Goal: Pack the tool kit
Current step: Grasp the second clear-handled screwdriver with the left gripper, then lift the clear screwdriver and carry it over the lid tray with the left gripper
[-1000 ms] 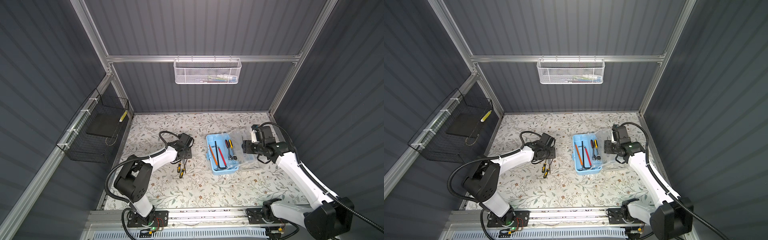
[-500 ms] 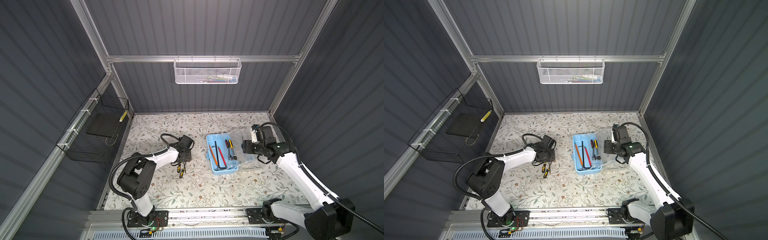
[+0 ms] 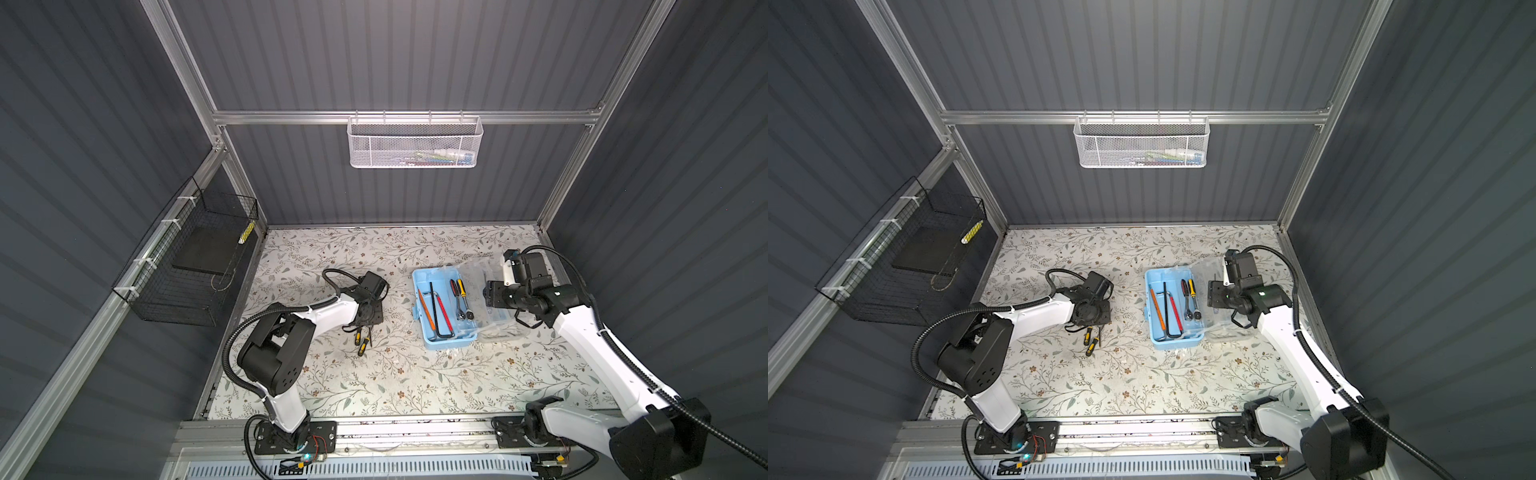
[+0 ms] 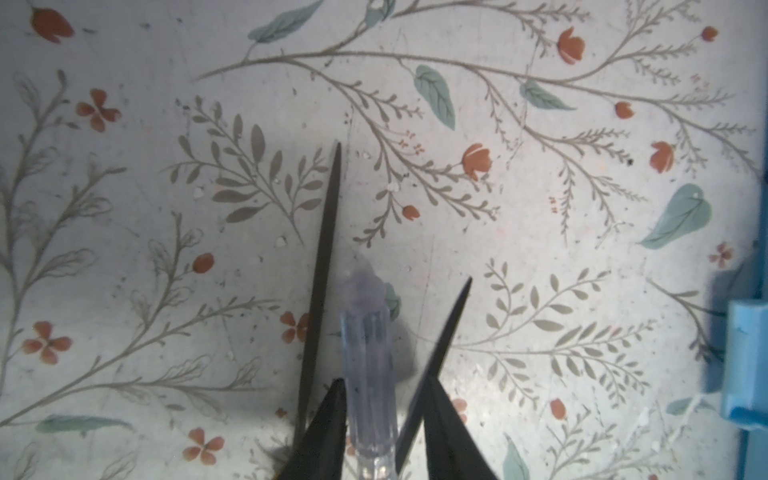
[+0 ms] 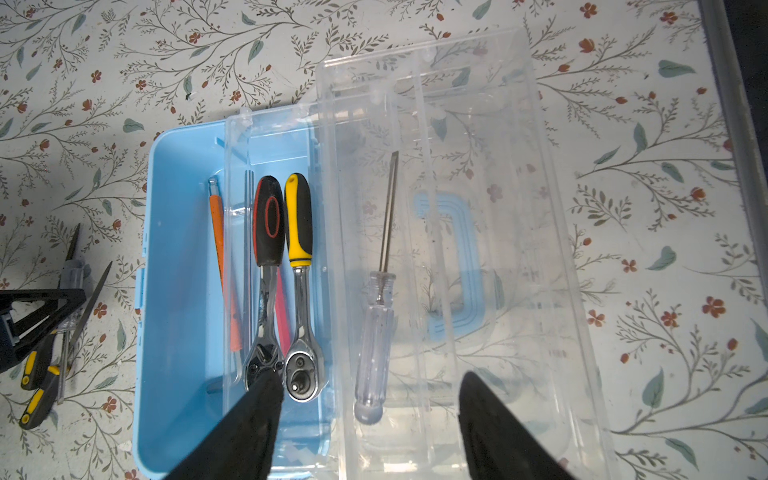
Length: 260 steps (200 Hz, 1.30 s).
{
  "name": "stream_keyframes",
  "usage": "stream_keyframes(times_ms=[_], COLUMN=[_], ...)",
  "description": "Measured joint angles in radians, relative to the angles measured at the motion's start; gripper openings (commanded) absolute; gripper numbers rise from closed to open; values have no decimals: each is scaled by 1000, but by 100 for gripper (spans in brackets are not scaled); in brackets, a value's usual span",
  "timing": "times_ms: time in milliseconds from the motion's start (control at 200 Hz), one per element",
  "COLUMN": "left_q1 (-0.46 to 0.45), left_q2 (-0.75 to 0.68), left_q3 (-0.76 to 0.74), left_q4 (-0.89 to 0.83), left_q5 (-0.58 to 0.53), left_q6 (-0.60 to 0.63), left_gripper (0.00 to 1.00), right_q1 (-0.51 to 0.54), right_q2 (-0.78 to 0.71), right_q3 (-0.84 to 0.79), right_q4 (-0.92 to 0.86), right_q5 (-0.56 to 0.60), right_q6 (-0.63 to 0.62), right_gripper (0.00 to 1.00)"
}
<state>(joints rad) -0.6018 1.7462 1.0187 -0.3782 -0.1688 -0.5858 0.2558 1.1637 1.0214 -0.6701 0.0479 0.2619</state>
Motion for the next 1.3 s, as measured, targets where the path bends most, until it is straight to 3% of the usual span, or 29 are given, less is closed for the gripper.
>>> stream_keyframes(times_ms=[285, 665, 991, 1301], left_q1=[0, 0, 0, -32], left_q2=[13, 10, -89, -145], left_q3=[-5, -9, -10, 44], left_q4=[16, 27, 32, 137], left_q5=[9, 14, 52, 159], left_q6=[2, 8, 2, -66], left_gripper=[29, 5, 0, 0], right_q1=[0, 0, 3, 5], right_q2=[0, 0, 0, -18], right_q3=[0, 0, 0, 0], right_q4=[0, 0, 4, 24], right_q5=[0, 0, -1, -3], right_q6=[0, 5, 12, 26], right_gripper=[70, 69, 69, 71])
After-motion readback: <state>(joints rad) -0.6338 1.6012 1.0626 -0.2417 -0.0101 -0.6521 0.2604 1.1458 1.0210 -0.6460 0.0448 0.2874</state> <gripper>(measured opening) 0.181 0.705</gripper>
